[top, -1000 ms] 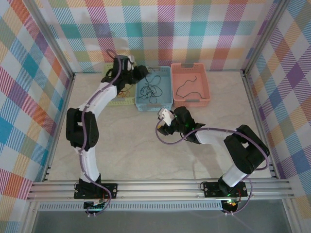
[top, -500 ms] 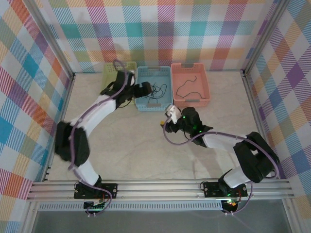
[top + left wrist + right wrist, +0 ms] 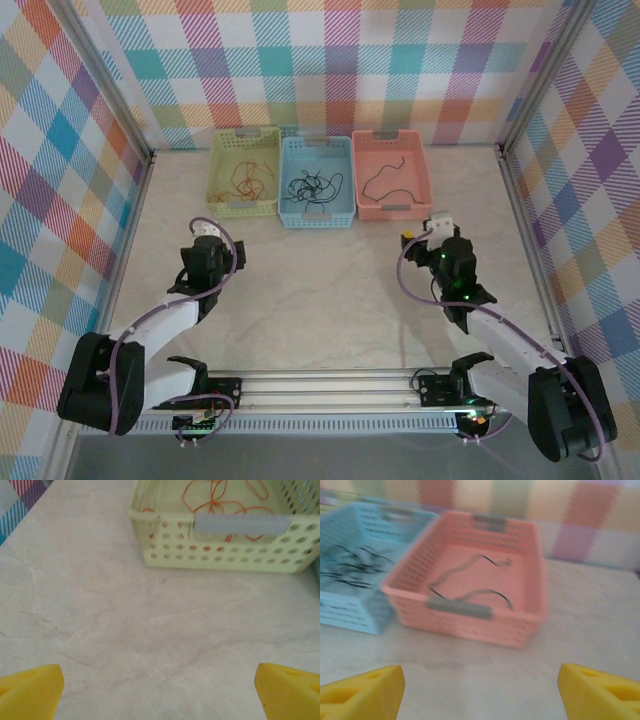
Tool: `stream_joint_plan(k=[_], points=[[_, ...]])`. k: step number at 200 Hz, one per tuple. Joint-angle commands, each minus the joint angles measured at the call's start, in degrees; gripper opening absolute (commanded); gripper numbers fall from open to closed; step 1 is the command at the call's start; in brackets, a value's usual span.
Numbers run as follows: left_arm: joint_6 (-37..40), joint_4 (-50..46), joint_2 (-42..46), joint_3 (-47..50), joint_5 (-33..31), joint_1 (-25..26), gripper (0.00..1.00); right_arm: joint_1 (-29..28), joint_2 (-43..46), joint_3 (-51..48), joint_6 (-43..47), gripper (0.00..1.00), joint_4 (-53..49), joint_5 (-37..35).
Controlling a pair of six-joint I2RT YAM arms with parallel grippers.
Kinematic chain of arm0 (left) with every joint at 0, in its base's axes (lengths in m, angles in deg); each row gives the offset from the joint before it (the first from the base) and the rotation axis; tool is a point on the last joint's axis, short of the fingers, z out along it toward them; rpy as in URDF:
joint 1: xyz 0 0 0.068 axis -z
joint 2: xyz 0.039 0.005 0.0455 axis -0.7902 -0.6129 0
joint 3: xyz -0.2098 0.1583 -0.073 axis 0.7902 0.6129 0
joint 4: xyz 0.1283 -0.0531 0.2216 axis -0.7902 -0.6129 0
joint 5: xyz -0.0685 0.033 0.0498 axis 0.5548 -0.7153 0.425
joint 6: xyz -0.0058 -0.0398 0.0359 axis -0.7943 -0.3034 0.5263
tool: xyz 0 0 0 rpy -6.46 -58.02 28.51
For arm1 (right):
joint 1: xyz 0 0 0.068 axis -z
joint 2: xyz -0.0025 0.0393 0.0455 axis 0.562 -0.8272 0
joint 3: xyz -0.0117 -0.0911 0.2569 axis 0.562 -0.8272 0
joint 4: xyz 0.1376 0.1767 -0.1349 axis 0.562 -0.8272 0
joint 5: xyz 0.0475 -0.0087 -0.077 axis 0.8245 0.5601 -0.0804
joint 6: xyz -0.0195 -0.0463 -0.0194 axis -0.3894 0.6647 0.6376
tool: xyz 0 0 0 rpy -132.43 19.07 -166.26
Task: Untangle the cables
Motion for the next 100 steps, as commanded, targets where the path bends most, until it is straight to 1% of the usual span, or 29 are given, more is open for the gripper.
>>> stream_joint_plan(k=[1,11,20,23,28,44,53,67,85,90,94,100], points=[[3.7,15.8,-4.4,1.6,4.0,-2.2,0.98,4.6,-1.0,-3.1,-3.4,0.84,4.9,-2.9],[5.4,20.2,-7.4,2.6,2.9,-2.6,0.98,7.0,-3.3,-4.0,-3.7,0.84,8.1,-1.0],[6.0,24.8,-9.9,3.6,3.0,-3.6,1.00,8.3,-6.1,-4.7,-3.7,0.84,12.8,-0.1],[5.8,24.2,-10.0,3.3,3.1,-4.0,1.00,8.7,-7.2,-4.8,-3.6,0.84,14.5,0.2],[5.7,23.4,-10.0,2.9,5.3,-4.8,1.00,9.2,-9.5,-5.0,-3.4,0.84,17.3,0.4],[3.8,26.9,-13.8,2.3,10.9,-7.3,1.00,10.9,-16.4,-4.9,-3.0,0.85,24.8,2.3],[3.8,26.0,-15.4,0.9,11.5,-7.6,0.99,12.2,-21.1,-4.0,-3.7,0.85,27.2,4.5],[4.1,26.1,-17.0,0.3,12.2,-7.8,0.99,13.9,-28.2,-4.3,-5.4,0.85,35.7,5.1],[5.0,27.5,-17.8,0.7,14.6,-7.9,1.00,17.0,-29.4,-3.0,-8.4,0.85,32.2,8.2],[5.9,30.0,-19.0,1.5,16.5,-7.8,1.00,17.1,-29.9,-1.8,-8.0,0.86,31.2,8.8],[6.6,32.3,-20.7,2.2,18.4,-7.9,1.00,17.1,-29.8,-0.8,-7.0,0.86,29.0,11.1],[6.9,37.3,-22.7,3.1,19.0,-7.9,0.98,16.9,-29.7,0.7,-5.8,0.86,25.8,13.4]])
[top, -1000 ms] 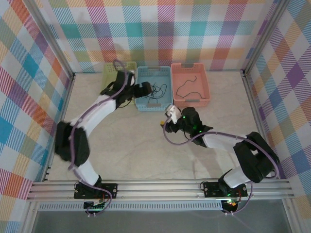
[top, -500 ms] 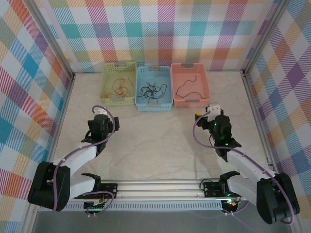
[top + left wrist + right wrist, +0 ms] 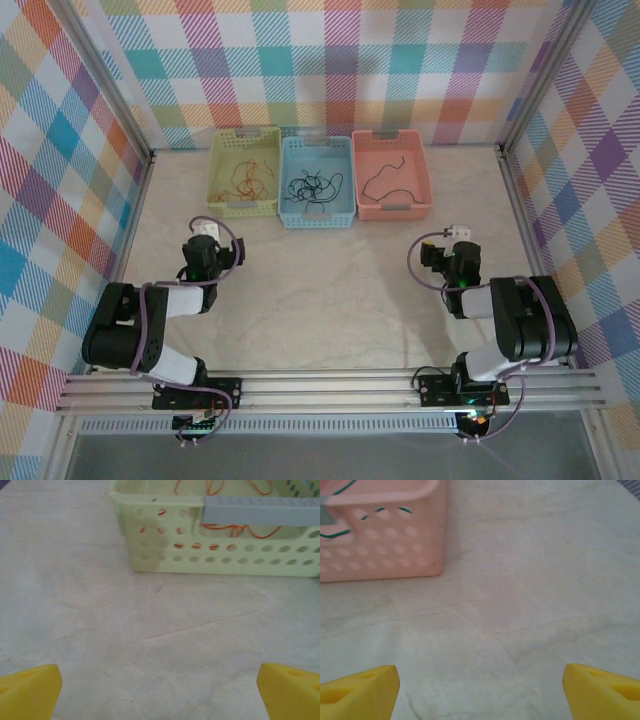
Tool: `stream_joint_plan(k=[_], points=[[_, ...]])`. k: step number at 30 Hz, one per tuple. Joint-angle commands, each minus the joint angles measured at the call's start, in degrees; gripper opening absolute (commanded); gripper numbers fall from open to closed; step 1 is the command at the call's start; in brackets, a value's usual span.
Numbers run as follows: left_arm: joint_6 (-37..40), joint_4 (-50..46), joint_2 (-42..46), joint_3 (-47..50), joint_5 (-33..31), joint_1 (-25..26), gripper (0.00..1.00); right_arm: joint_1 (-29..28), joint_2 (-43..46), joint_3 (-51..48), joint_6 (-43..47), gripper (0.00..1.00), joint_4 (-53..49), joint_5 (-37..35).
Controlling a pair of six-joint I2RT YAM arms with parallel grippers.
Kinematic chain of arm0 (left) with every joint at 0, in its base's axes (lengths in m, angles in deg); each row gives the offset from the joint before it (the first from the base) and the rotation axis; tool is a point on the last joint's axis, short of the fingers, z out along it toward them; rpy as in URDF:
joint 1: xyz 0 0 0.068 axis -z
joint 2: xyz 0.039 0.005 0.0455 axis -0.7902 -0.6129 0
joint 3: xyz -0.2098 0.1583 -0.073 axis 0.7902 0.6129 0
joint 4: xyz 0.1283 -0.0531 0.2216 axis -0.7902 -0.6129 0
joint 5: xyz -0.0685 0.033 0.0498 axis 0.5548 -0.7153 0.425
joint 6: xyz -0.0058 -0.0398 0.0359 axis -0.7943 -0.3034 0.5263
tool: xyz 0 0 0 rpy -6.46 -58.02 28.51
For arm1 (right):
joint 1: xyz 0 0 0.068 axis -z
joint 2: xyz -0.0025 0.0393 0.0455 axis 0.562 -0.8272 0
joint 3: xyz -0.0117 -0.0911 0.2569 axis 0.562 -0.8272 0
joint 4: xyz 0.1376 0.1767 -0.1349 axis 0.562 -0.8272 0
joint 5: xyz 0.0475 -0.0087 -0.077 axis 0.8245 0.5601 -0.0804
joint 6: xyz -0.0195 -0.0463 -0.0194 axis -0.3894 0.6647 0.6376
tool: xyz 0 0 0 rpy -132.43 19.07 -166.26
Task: Untangle the cables
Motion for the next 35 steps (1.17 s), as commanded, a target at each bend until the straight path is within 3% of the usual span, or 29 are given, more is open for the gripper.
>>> stream_joint_plan(k=[1,3,4,6,35], points=[[2.8,13.3,-4.9,1.4,6.7,-0.4,0.98,0.9,-0.1,5.1,-0.6,0.86,0.7,7.9],[2.3,7.3,-3.7,-0.5,5.5,-0.5,1.00,0.5,-0.4,6.5,-0.3,0.88,-1.5,7.7],[0.7,6.2,-4.4,-1.7,3.0,-0.6,1.00,0.5,-0.7,6.6,-0.1,0.93,-1.1,7.7],[-0.2,5.6,-4.4,-1.9,4.7,-2.0,1.00,0.6,-0.7,6.9,-0.4,1.00,-1.8,8.0],[-0.2,5.2,-4.1,-1.8,4.7,-1.8,1.00,0.6,-0.4,6.8,0.0,1.00,-1.7,8.8]])
